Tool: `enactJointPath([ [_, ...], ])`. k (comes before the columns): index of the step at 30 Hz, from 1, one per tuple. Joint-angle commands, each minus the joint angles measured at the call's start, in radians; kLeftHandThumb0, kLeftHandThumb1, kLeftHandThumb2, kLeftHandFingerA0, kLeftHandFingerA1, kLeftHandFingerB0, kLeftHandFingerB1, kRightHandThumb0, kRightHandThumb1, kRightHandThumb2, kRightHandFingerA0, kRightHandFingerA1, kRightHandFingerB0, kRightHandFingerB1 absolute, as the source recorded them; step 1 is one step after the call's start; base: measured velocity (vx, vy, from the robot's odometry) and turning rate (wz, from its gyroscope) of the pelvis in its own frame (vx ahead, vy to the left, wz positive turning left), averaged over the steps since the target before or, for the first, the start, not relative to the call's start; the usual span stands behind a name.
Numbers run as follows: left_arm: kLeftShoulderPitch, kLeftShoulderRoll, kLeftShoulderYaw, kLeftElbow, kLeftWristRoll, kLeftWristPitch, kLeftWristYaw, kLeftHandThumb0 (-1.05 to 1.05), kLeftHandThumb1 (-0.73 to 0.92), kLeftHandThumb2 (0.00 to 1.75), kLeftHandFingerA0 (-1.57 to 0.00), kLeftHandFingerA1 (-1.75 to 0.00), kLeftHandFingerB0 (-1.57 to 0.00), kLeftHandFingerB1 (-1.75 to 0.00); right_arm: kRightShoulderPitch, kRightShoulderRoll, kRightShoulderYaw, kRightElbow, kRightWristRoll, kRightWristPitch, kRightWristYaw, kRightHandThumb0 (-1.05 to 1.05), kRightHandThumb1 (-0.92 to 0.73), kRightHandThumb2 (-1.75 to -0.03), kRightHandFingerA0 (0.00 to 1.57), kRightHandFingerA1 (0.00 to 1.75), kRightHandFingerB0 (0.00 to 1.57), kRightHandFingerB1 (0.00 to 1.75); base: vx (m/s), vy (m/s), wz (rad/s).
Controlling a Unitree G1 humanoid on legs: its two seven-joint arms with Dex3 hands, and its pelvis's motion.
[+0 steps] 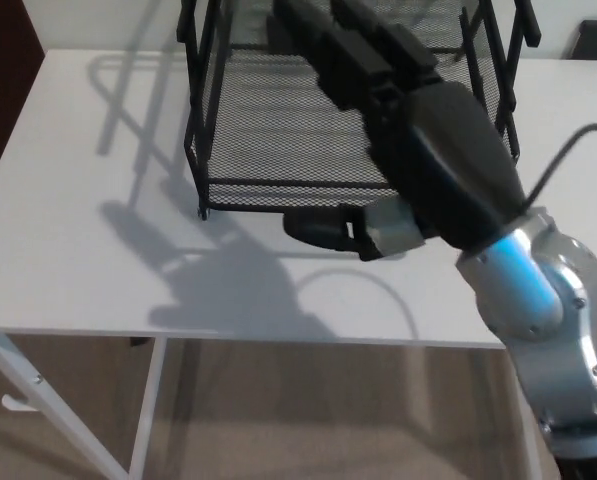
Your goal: The robot walks towards a file tray kept in the middle of a desk and uses its right hand to grab a tray and pulls it out towards itself
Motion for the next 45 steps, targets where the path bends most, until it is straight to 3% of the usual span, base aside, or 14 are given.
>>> enactJointPath([
  [1,0.020,0.047,-0.029,-0.053,0.085,0.026,0.053,-0.46,0.31,0.83,-0.63,-0.77,-0.37,-0.67,-0.125,-0.022,0.154,0.042,-0.563,0.368,0.285,-0.73,-0.43,-0.78,0.00,0.02,0.00,0.00,0.00,0.000,0.00],
  [18,0.002,0.057,-0.042,-0.034,0.095,0.012,0.054,-0.47,0.24,0.74,-0.62,-0.76,-0.38,-0.67,-0.070,0.001,0.206,0.024,-0.676,0.469,0.364,-0.62,-0.36,-0.68,0.00,0.02,0.00,0.00,0.00,0.000,0.00],
  [19,0.000,0.058,-0.042,-0.035,0.095,0.014,0.052,-0.44,0.33,0.56,-0.64,-0.73,-0.38,-0.65,-0.072,0.002,0.206,0.026,-0.680,0.474,0.359,-0.62,-0.36,-0.68,0.00,0.02,0.00,0.00,0.00,0.000,0.00],
  [20,0.005,0.058,-0.041,-0.050,0.095,0.026,0.051,-0.45,0.25,0.74,-0.62,-0.75,-0.38,-0.67,-0.073,0.003,0.205,0.025,-0.692,0.481,0.363,-0.62,-0.36,-0.68,0.00,0.02,0.00,0.00,0.00,0.000,0.00],
  [22,0.006,0.059,-0.041,-0.053,0.098,0.025,0.054,-0.46,0.25,0.75,-0.62,-0.75,-0.38,-0.67,-0.076,0.009,0.206,0.028,-0.716,0.497,0.364,-0.61,-0.36,-0.67,0.00,0.01,0.00,0.00,0.00,0.000,0.00],
  [23,0.002,0.059,-0.043,-0.042,0.102,0.018,0.055,-0.45,0.34,0.56,-0.64,-0.72,-0.38,-0.65,-0.075,0.008,0.208,0.031,-0.727,0.501,0.356,-0.62,-0.37,-0.68,0.00,0.02,0.00,0.00,0.00,0.000,0.00],
  [45,0.017,0.066,-0.051,-0.077,0.116,0.031,0.056,-0.46,0.36,0.56,-0.66,-0.71,-0.38,-0.64,-0.051,-0.008,0.217,0.151,-0.742,0.569,0.271,-0.73,-0.45,-0.76,0.00,0.02,0.00,0.00,0.00,0.000,0.00],
])
